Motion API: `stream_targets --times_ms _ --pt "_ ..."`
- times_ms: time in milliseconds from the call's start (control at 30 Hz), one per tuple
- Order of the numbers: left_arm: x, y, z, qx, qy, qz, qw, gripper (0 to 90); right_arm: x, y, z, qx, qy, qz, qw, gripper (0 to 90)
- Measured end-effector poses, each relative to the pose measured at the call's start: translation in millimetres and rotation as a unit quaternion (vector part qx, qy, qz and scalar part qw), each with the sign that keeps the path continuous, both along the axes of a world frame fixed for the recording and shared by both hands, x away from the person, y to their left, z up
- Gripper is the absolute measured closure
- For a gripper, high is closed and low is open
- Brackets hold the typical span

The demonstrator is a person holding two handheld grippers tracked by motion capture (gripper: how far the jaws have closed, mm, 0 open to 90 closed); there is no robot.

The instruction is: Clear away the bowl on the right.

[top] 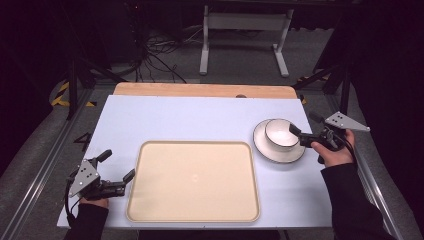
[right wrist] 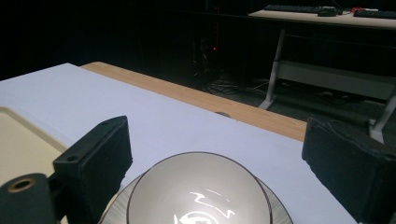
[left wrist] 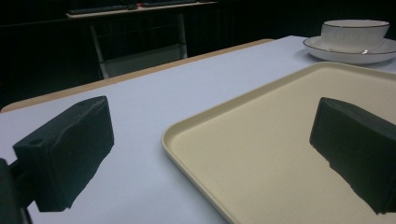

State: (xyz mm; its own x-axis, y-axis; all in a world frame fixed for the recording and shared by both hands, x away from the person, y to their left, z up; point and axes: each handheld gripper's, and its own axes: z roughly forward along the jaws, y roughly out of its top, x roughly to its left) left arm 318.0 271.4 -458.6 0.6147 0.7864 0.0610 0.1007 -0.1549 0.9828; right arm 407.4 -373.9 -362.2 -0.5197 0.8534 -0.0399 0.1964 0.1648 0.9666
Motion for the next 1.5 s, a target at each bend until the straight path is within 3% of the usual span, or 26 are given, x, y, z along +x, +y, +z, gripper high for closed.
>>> stream_targets --times_ms 233,300,667,700,867,1033,1167,1367,1500 --pt "0.0 -0.1 0.0 0.000 0.000 0.000 1.0000 0.3 9.2 0.2 1.7 -0.007 0.009 -0.003 0.9999 11.1" --pt "0.1 0.0 0.1 0.002 0.000 -0.001 1.0000 0.3 14.6 1.1 1.8 -0.019 0.014 -0.008 0.9997 13.2" --pt "-0.1 -0.3 0.0 0.003 -0.003 -0.002 1.0000 0.3 33.9 4.4 3.1 -0.071 0.071 -0.023 0.9947 16.4" --pt "0.0 -0.3 0.0 0.003 -0.002 -0.001 1.0000 0.3 37.4 5.4 3.6 -0.078 0.086 -0.029 0.9928 16.4" --pt "0.1 -0.7 -0.1 0.004 -0.002 -0.003 1.0000 0.3 43.3 5.8 4.8 -0.084 0.115 -0.034 0.9893 16.1" --pt "0.1 -0.7 -0.1 0.004 -0.002 -0.003 1.0000 0.3 50.4 5.9 4.5 -0.095 0.152 -0.041 0.9829 16.1" --pt "0.2 -0.6 -0.1 0.005 -0.002 -0.003 1.0000 0.3 54.4 6.2 3.9 -0.101 0.170 -0.050 0.9790 16.7" --pt "0.0 -0.8 -0.1 0.005 -0.002 -0.003 1.0000 0.3 59.3 5.5 1.9 -0.105 0.185 -0.053 0.9757 22.1" --pt "-0.1 -1.0 -0.2 0.005 -0.003 -0.005 1.0000 0.4 62.5 5.1 -1.8 -0.093 0.208 -0.062 0.9717 29.5"
